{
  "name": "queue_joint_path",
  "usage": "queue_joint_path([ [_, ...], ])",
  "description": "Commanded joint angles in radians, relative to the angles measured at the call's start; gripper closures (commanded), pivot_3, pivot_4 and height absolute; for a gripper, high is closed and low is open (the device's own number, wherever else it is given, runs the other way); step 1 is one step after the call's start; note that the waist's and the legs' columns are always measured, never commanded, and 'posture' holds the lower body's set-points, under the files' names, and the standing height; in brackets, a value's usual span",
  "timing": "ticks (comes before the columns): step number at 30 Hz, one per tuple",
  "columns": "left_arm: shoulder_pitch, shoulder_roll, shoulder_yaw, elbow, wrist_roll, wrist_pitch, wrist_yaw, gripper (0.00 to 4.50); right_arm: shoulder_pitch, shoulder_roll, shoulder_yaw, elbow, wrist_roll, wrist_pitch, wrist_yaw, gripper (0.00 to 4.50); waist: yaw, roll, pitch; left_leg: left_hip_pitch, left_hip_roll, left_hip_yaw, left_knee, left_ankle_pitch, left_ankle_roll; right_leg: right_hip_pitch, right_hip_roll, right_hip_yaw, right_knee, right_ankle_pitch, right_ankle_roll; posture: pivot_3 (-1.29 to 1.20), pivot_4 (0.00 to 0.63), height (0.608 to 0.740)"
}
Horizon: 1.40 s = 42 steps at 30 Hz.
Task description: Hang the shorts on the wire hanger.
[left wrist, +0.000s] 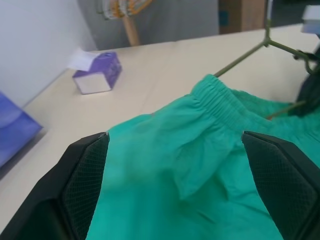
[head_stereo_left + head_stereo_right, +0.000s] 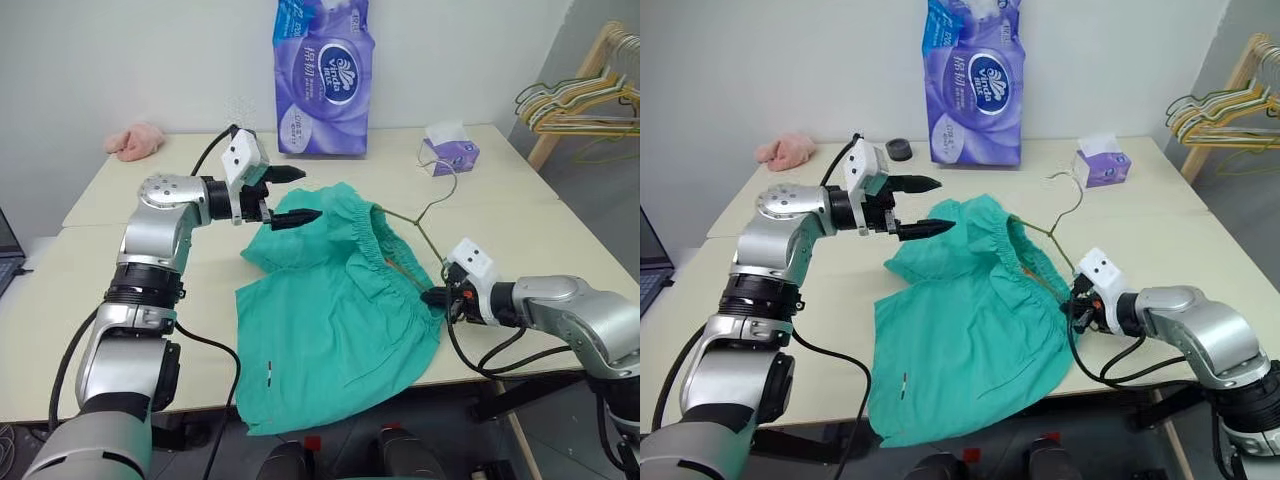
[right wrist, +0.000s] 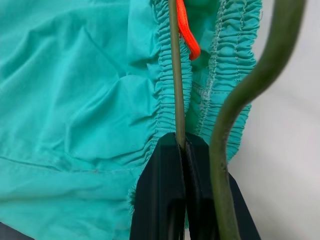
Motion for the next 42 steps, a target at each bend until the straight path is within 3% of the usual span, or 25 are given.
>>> queue_joint_path([
  [1, -0.048, 0.035, -0.077, 0.009, 0.057, -0.088, -0.133, 0.01, -0.01, -0.054, 0.062, -0.078, -0.089, -0.115, 0.034, 4.5, 0.0, 0.0, 0.0, 0.0, 0.0, 0.0, 0.0, 0.0, 0.0, 0.0, 0.0, 0.0, 0.0, 0.0, 0.0, -0.13, 0.066, 0.74],
  [9, -0.082, -0.013, -0.125, 0.146, 0.14, -0.236, -0.144, 0.01, -0.01, -0.076, 0.137, -0.13, -0.199, -0.208, 0.066, 4.5, -0.001, 0.0, 0.0, 0.0, 0.0, 0.0, 0.001, 0.0, 0.0, 0.0, 0.0, 0.0, 0.0, 0.0, 0.0, -0.14, 0.067, 0.74],
  [22, 0.006, -0.011, -0.195, 0.08, 0.164, -0.218, -0.294, 0.01, -0.003, -0.077, 0.159, -0.16, -0.304, -0.271, 0.107, 4.5, -0.009, 0.0, 0.0, 0.0, 0.0, 0.0, 0.001, 0.0, 0.0, 0.0, 0.001, 0.0, 0.001, 0.0, 0.0, -0.16, 0.071, 0.74],
  [25, 0.01, -0.014, -0.195, 0.081, 0.168, -0.211, -0.296, 0.62, 0.002, -0.077, 0.157, -0.155, -0.321, -0.289, 0.114, 4.5, -0.009, 0.0, 0.0, 0.0, 0.0, 0.0, 0.001, 0.0, 0.0, 0.0, 0.001, 0.0, 0.001, 0.0, 0.0, -0.16, 0.07, 0.74],
  [37, 0.029, -0.029, -0.188, 0.087, 0.18, -0.206, -0.261, 4.3, 0.002, -0.077, 0.159, -0.145, -0.41, -0.379, 0.14, 4.5, -0.01, 0.0, 0.0, 0.0, 0.0, 0.0, 0.002, 0.0, 0.0, 0.0, 0.001, 0.0, 0.001, 0.0, 0.0, -0.16, 0.07, 0.74],
  [42, 0.034, -0.029, -0.187, 0.086, 0.182, -0.206, -0.262, 4.46, -0.003, -0.066, 0.144, -0.147, -0.42, -0.393, 0.162, 4.5, -0.01, 0.0, 0.0, 0.0, 0.0, 0.0, 0.002, 0.0, 0.0, 0.0, 0.001, 0.0, 0.001, 0.0, 0.0, -0.16, 0.068, 0.74],
])
